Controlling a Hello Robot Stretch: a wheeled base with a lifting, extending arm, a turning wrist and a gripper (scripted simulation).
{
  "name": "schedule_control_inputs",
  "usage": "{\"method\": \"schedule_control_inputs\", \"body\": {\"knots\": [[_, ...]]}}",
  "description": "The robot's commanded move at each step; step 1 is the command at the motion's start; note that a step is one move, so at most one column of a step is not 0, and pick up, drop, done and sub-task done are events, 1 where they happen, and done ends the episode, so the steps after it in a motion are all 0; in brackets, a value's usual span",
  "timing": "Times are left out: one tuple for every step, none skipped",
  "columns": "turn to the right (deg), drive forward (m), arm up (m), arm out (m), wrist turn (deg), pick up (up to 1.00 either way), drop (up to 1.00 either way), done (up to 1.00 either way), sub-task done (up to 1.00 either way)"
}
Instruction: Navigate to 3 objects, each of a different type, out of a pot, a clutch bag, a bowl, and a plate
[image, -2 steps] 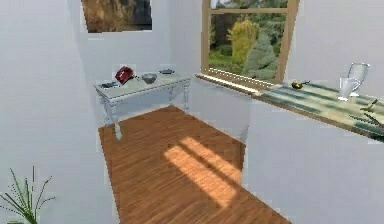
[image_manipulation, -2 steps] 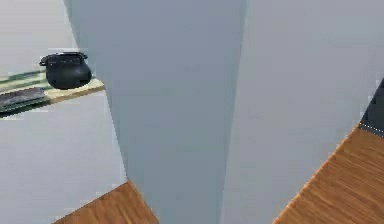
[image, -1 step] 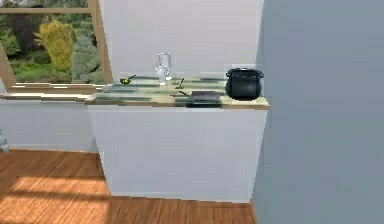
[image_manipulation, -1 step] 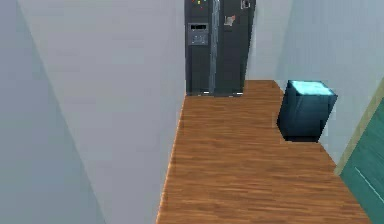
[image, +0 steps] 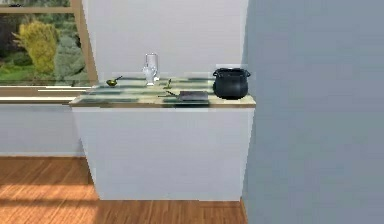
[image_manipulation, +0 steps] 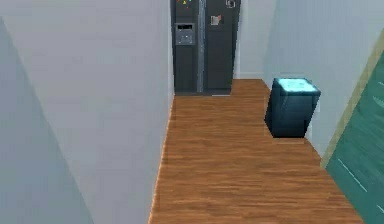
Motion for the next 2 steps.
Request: {"method": "schedule_control_inputs", "body": {"knots": [[0.0,0.5,0.0,0.0,0.0,0.0,0.0,0.0,0.0],[15.0,0.0,0.0,0.0,0.0,0.0,0.0,0.0,0.0]]}}
